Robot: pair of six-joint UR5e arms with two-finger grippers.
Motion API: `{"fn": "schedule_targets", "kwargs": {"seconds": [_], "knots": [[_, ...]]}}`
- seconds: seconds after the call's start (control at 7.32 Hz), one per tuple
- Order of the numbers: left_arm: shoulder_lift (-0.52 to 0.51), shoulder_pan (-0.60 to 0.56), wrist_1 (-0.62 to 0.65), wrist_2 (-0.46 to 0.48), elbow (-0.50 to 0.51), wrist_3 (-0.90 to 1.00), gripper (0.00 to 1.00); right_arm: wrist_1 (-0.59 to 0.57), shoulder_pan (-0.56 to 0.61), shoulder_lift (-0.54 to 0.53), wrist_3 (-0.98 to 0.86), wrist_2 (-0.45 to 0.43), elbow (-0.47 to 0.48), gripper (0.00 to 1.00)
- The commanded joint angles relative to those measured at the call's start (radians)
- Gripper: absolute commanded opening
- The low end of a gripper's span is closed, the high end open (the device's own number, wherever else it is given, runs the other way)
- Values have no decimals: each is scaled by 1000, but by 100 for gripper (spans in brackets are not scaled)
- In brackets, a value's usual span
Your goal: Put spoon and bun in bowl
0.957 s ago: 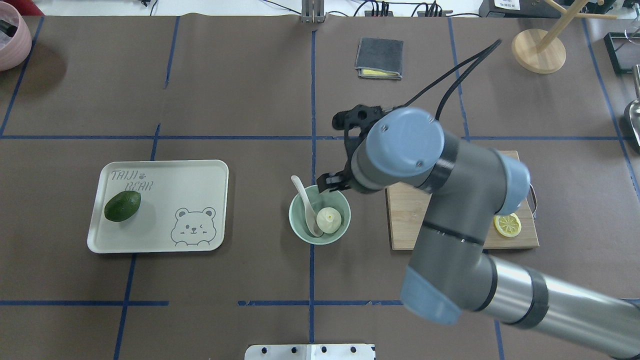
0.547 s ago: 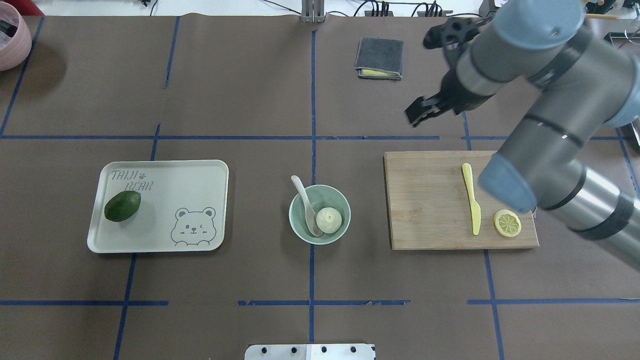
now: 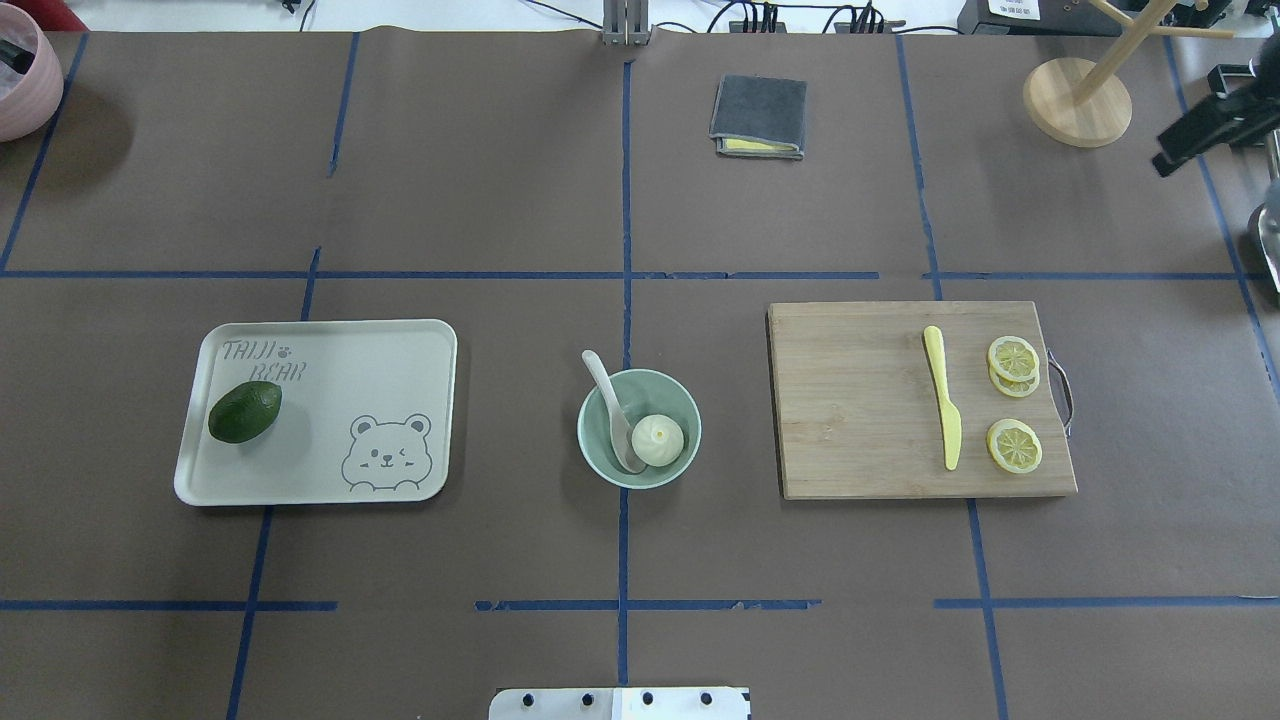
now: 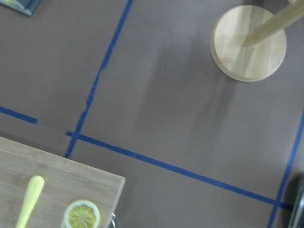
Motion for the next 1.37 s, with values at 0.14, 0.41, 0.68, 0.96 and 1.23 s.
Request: {"fn": "schedule_targets", "kwargs": {"seconds": [0.14,0.41,0.68,0.96,1.23], "knots": [[2,0,-1,6,12,-66,100,9,188,-346,-240,63,9,100],[15,-2,-3,12,3,-63,100,97,213,-413,-234,64,4,100],[12,-2,-5,56,-3,-63,100,97,213,-413,-234,66,1,100],[12,-2,-6,56,-8,-63,100,97,213,-415,-236,69,-6,100],[5,0,-9,56,-3,-63,100,97,213,-415,-234,70,-11,100]]}}
